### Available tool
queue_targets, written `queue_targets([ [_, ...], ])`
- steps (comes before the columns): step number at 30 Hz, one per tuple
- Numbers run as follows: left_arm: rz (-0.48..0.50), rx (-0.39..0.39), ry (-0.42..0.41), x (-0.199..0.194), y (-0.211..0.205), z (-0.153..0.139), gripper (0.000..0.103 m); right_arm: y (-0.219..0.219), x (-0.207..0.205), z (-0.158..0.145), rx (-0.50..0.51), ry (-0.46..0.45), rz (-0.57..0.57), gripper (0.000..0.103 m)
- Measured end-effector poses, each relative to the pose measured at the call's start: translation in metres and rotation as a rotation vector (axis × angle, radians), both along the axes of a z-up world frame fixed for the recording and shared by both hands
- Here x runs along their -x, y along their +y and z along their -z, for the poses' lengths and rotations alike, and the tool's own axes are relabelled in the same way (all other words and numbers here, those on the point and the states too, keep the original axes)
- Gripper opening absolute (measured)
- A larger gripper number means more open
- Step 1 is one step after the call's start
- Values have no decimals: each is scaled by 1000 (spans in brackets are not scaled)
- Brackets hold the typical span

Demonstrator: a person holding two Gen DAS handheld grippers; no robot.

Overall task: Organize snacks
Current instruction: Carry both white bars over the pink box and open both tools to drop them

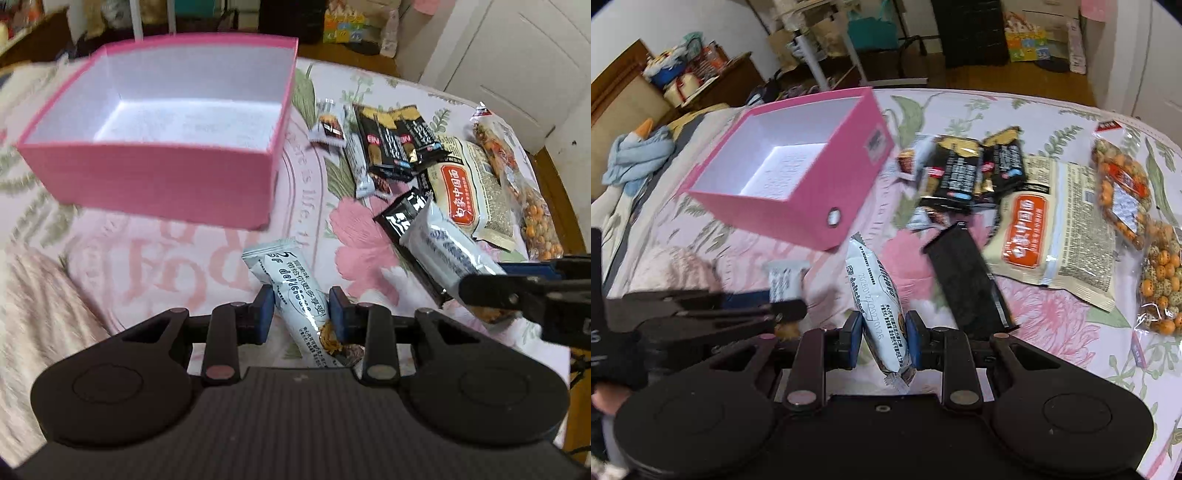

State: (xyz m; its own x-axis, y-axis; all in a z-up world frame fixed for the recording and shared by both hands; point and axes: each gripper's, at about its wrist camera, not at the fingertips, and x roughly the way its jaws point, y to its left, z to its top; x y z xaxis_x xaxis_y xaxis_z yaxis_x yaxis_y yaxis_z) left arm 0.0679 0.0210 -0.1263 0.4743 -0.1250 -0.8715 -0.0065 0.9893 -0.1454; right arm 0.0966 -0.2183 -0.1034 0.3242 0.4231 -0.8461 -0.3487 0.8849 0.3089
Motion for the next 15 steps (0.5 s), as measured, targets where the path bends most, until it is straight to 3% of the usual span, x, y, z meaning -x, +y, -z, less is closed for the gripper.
queue_targets([
  [4,3,75,40,-4,22,-12,31,14,9,-17,-7,-8,-31,30],
  [15,18,118,69,-2,73,-45,31,62,7,-47,-47,-24,-96,30],
])
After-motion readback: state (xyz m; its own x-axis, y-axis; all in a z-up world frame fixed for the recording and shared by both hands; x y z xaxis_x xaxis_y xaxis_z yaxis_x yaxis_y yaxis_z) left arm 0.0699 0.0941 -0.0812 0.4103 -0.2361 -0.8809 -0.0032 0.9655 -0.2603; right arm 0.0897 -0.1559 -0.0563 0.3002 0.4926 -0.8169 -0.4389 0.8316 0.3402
